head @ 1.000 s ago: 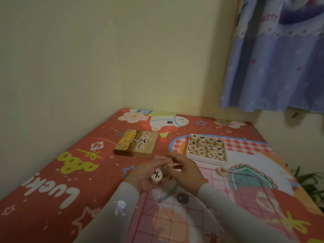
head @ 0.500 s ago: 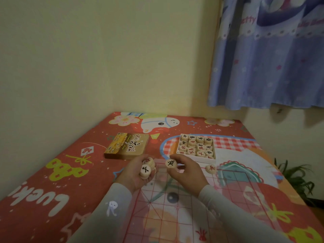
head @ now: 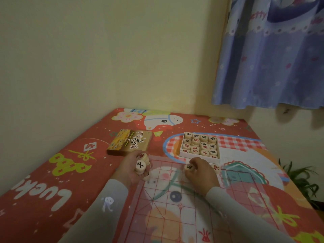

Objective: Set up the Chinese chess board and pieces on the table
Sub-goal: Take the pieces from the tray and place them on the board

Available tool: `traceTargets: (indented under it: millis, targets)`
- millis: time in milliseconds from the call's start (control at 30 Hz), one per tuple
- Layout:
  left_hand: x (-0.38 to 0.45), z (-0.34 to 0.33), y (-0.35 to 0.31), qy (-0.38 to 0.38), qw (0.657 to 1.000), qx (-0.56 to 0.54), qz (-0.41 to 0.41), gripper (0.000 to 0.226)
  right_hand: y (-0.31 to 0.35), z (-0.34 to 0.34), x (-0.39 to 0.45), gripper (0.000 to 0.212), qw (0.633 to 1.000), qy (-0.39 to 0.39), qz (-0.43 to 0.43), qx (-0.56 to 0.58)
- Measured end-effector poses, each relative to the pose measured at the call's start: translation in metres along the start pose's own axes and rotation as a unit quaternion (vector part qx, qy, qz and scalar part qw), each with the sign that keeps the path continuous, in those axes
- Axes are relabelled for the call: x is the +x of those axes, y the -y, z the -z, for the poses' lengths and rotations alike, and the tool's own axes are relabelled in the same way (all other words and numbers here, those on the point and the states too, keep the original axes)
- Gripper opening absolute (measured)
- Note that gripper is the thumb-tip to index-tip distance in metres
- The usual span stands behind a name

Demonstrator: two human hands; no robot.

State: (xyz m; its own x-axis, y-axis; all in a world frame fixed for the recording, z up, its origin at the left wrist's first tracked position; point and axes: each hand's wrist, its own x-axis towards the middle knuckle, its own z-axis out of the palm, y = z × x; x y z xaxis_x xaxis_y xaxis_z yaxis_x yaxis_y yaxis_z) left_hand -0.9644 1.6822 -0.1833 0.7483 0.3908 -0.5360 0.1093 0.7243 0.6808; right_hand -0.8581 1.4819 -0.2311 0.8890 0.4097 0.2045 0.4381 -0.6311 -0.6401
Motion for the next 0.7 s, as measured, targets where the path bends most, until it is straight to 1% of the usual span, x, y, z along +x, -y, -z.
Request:
traceTargets:
  millis: [67,200,333,500,633,700]
  targets:
    - [0.004,0.001,0.000,-0.008,1.000,0.004,0.000,0.022,-0.004,-0.003,0.004,0.022,1.000,0.006,-0.013,-0.023]
    - [0.012,0.001,0.003,-0.006,1.000,0.005,0.014,0.018,-0.005,-0.011,0.014,0.012,0.999,0.006,-0.010,-0.038]
    - [0.017,-0.003,0.005,-0.004,1.000,0.014,0.022,0.017,-0.003,-0.019,0.027,0.017,1.000,-0.005,-0.010,-0.024]
    - [0.024,-0.004,0.009,0.004,0.999,0.015,0.033,0.015,-0.004,-0.028,0.034,0.013,1.000,0.022,0.004,-0.010]
    - [0.025,-0.006,0.011,0.008,0.999,0.017,0.028,0.017,-0.003,-0.024,0.032,0.016,0.999,0.013,0.042,-0.019]
    - [0.024,-0.008,0.011,0.010,0.999,0.019,0.026,0.017,0.008,-0.016,0.025,0.019,0.997,0.006,0.071,0.006]
